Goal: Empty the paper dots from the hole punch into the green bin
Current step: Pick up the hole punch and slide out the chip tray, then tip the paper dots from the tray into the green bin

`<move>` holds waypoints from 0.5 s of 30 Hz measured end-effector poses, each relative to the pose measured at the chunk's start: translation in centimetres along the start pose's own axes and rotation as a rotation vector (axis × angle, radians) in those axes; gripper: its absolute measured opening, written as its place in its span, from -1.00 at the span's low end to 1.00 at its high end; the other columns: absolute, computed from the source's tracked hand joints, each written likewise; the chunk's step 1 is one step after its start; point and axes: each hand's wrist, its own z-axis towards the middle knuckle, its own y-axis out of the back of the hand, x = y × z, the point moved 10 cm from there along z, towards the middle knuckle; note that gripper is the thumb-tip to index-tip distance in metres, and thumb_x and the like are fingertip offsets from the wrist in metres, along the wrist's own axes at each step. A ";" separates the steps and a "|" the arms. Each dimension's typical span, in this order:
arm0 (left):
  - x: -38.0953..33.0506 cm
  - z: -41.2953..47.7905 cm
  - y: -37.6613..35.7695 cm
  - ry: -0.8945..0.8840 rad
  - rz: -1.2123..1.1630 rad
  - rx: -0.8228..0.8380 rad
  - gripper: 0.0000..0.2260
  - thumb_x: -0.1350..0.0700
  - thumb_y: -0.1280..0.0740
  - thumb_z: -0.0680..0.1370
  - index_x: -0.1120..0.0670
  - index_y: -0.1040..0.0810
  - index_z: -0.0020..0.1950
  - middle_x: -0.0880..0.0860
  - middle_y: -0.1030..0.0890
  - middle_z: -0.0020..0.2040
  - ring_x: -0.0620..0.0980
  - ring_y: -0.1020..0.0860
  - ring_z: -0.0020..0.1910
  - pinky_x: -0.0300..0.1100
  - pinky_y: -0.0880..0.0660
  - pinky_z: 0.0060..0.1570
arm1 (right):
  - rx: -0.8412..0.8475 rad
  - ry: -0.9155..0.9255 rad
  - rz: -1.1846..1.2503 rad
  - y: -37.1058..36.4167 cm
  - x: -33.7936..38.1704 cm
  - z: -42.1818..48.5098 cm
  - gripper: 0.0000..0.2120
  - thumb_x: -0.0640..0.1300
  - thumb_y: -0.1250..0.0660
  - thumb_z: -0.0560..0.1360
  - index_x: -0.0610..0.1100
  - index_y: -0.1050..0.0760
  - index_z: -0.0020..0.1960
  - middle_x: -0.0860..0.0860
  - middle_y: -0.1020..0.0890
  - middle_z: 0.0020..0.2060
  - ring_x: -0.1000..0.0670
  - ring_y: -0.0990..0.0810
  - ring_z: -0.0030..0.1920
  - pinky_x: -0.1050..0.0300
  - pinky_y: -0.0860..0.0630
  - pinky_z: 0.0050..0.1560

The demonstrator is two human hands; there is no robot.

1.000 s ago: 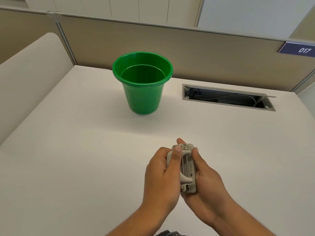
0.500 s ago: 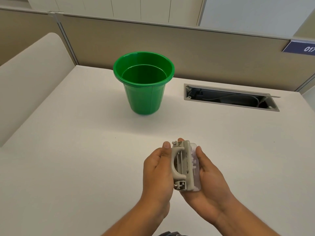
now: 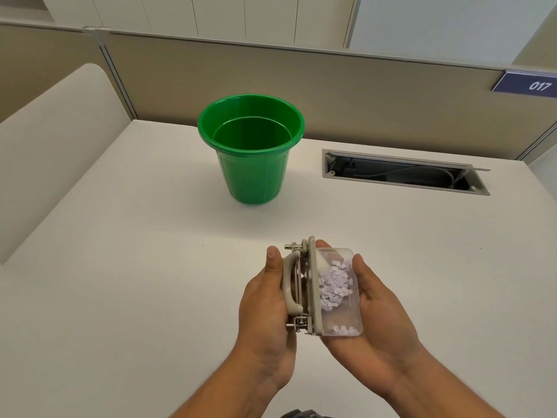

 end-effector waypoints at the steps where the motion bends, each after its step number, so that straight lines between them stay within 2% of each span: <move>1: -0.1 0.0 -0.1 0.000 -0.022 0.018 -0.60 -0.21 -0.25 0.51 0.04 -0.74 -0.17 0.05 -0.74 -0.25 0.00 -0.72 -0.21 -0.14 -0.64 -0.27 | -0.001 -0.006 0.009 0.0 0.0 -0.1 -0.55 0.09 -0.19 0.58 -0.15 -0.56 0.32 -0.22 -0.65 0.24 -0.20 -0.65 0.19 -0.18 -0.47 0.31; 5: 0.0 0.0 -0.3 0.027 -0.121 0.078 -0.58 -0.21 -0.27 0.48 0.09 -0.74 -0.11 0.09 -0.73 -0.23 -0.01 -0.69 -0.27 -0.16 -0.61 -0.31 | 0.004 -0.040 0.068 -0.2 -0.3 -0.1 -0.54 0.10 -0.21 0.57 -0.16 -0.59 0.29 -0.27 -0.62 0.25 -0.22 -0.56 0.28 -0.19 -0.29 0.46; 7: 0.3 0.0 -0.4 0.070 -0.179 0.103 -0.59 -0.20 -0.26 0.51 0.08 -0.74 -0.11 0.10 -0.71 -0.21 -0.01 -0.66 -0.29 -0.16 -0.60 -0.26 | 0.016 -0.051 0.093 -0.3 -0.4 -0.1 -0.53 0.10 -0.23 0.54 -0.16 -0.59 0.29 -0.27 -0.64 0.21 -0.22 -0.59 0.21 -0.15 -0.23 0.49; 10: 1.1 0.0 -0.7 0.196 -0.353 0.139 -0.60 -0.18 -0.26 0.54 0.10 -0.73 -0.04 0.15 -0.69 -0.15 0.02 -0.64 -0.29 -0.15 -0.61 -0.30 | 0.022 -0.055 0.114 -0.3 -0.3 0.0 -0.51 0.12 -0.23 0.52 -0.15 -0.58 0.31 -0.23 -0.68 0.05 -0.15 -0.59 -0.01 -0.03 -0.36 0.30; 12: 1.7 0.1 -0.7 0.267 -0.448 0.147 -0.61 -0.17 -0.27 0.54 0.10 -0.72 -0.01 0.17 -0.69 -0.16 0.06 -0.64 -0.32 -0.17 -0.62 -0.37 | 0.035 -0.064 0.135 -0.4 -0.4 0.1 -0.51 0.10 -0.23 0.53 -0.16 -0.56 0.32 -0.23 -0.67 0.02 -0.13 -0.55 -0.06 -0.01 -0.41 0.16; 15: 2.3 0.4 -0.1 0.312 -0.486 0.126 -0.63 -0.19 -0.28 0.53 0.07 -0.65 0.06 0.15 -0.66 -0.18 0.07 -0.61 -0.33 -0.21 -0.59 -0.41 | 0.060 -0.075 0.151 -0.8 -0.7 0.2 -0.51 0.08 -0.24 0.52 -0.13 -0.54 0.35 -0.21 -0.67 0.02 -0.13 -0.55 -0.08 0.01 -0.41 0.13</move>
